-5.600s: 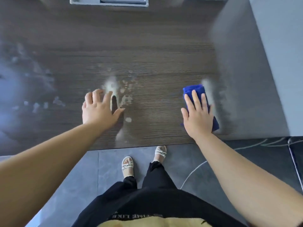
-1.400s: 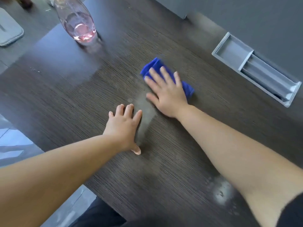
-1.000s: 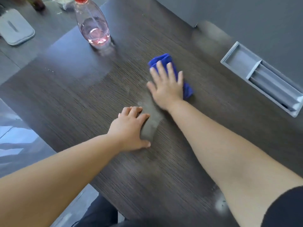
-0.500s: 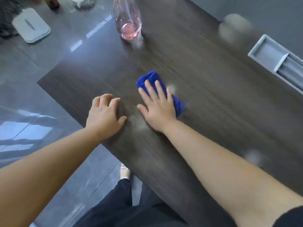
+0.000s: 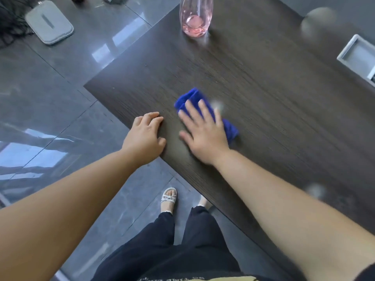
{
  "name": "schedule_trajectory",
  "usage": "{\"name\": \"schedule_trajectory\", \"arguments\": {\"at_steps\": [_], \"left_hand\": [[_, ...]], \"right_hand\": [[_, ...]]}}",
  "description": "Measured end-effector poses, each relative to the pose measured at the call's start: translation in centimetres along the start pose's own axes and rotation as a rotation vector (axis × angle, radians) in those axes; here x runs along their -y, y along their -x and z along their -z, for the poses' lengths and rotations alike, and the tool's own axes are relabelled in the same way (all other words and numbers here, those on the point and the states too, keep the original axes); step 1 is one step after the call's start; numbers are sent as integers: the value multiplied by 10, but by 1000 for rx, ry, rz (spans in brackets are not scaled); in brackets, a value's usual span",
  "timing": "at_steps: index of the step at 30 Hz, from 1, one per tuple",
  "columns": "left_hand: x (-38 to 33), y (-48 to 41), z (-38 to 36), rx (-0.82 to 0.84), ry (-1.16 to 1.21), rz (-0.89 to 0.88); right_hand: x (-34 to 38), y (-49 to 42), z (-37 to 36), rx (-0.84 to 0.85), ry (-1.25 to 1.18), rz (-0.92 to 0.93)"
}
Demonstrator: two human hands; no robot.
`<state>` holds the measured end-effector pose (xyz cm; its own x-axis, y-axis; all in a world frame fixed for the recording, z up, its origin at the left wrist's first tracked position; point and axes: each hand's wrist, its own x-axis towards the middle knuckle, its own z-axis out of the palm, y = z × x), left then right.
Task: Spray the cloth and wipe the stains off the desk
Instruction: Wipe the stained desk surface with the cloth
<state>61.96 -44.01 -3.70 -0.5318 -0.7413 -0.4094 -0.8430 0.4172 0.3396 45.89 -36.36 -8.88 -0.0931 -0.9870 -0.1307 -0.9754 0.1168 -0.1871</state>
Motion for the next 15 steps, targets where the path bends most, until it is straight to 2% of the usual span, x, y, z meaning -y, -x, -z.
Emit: {"name": "schedule_trajectory", "arguments": {"at_steps": [2,4,6,9,10,11,13,15], "left_hand": [[5,0,2,24,-6,-30],[7,0,4,58,-19,-51],[9,1,3,74,-26,-66],[10,4,-2,76,-32,-69],[11,4,-4,76,-37,-72],[11,4,-5,68,-39,-73],[11,3,-6,33,-22,-76],[10,2,-6,-4,22,-76]], "right_hand": [[-12,37,-3,85,26,279],[-47,46,2,93,78,378],[-70,31,11,49,88,173],[-43,-5,10,-19,34,-352],[-22,-12,6,-40,30,-456],[-2,-16,0,-56,26,-483],[36,0,-13,-112,5,-331],[50,42,-22,-90,2,-44]]}}
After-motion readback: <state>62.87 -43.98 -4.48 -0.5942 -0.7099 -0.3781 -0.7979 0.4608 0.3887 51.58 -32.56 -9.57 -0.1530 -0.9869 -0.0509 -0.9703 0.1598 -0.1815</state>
